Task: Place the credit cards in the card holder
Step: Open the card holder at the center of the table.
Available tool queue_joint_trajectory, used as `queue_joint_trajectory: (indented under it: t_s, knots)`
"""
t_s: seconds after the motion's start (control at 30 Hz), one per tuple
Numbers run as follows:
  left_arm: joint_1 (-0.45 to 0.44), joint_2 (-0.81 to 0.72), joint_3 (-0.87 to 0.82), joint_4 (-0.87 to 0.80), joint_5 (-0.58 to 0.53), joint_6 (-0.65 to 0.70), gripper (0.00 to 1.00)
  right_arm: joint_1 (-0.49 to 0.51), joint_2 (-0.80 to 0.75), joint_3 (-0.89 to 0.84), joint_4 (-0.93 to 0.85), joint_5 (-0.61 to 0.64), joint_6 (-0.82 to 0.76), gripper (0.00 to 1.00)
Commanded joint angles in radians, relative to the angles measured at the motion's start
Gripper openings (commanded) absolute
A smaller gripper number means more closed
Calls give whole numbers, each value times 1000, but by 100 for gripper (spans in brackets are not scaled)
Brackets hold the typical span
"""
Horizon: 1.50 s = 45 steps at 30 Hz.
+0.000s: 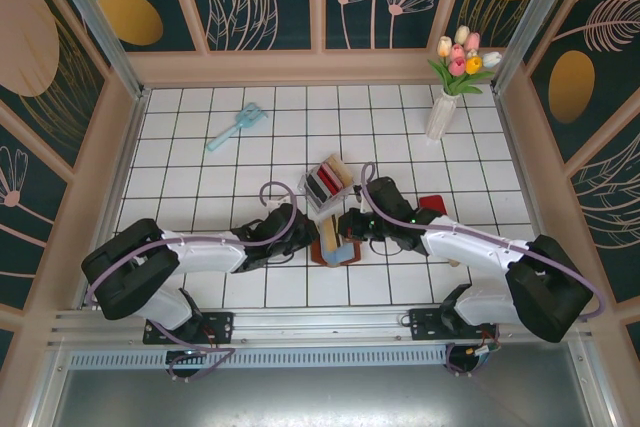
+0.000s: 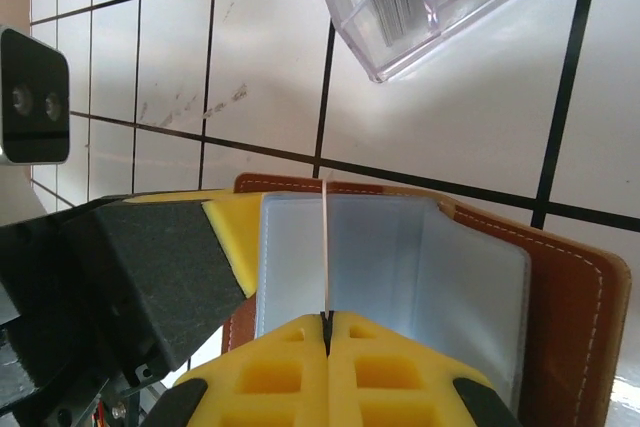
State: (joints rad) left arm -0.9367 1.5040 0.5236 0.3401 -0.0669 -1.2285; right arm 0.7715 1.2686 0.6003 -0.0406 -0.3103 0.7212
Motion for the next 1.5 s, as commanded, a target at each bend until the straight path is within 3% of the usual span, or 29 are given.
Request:
queue_joint_trajectory:
  t_s: [0.0, 0.1, 0.2, 0.23, 0.3, 0.37, 0.5, 0.7, 0.97, 1.13, 1.27, 1.37, 1.47]
  knots:
    - [2, 17, -13, 53, 1, -28, 2, 9, 26, 6, 27, -17, 17, 0]
    - [1, 23, -18, 60, -8, -49, 3, 13, 60, 6, 10, 4, 18, 0]
    - [1, 7, -32, 60, -27, -61, 13, 20, 91, 6, -13, 30, 14, 0]
    - [1, 0, -34, 54, -31, -59, 20, 20, 95, 3, -5, 36, 12, 0]
    - [1, -10, -26, 29, -37, -48, 24, 21, 104, -6, 9, 38, 18, 0]
    - [2, -24, -29, 19, -42, -47, 36, 22, 113, -6, 12, 40, 20, 0]
    - [1, -73, -58, 23, -67, -58, 52, 22, 125, -5, 16, 40, 21, 0]
    - [2, -110, -73, 48, -55, -33, 64, 24, 136, 2, 19, 39, 20, 0]
    - [2, -19, -28, -2, -1, -16, 53, 24, 136, 13, 1, 55, 18, 0]
    - [2, 5, -21, -13, 10, -13, 28, 22, 116, 22, -6, 62, 16, 0]
    - [2, 1, -31, -30, -13, -20, 14, 22, 60, 24, -43, 114, 19, 0]
    - [1, 1, -35, -36, -20, -17, 11, 13, -6, 6, -80, 170, 28, 0]
    - [2, 6, -38, -34, -21, -15, 11, -1, -61, -45, -30, 128, 30, 0]
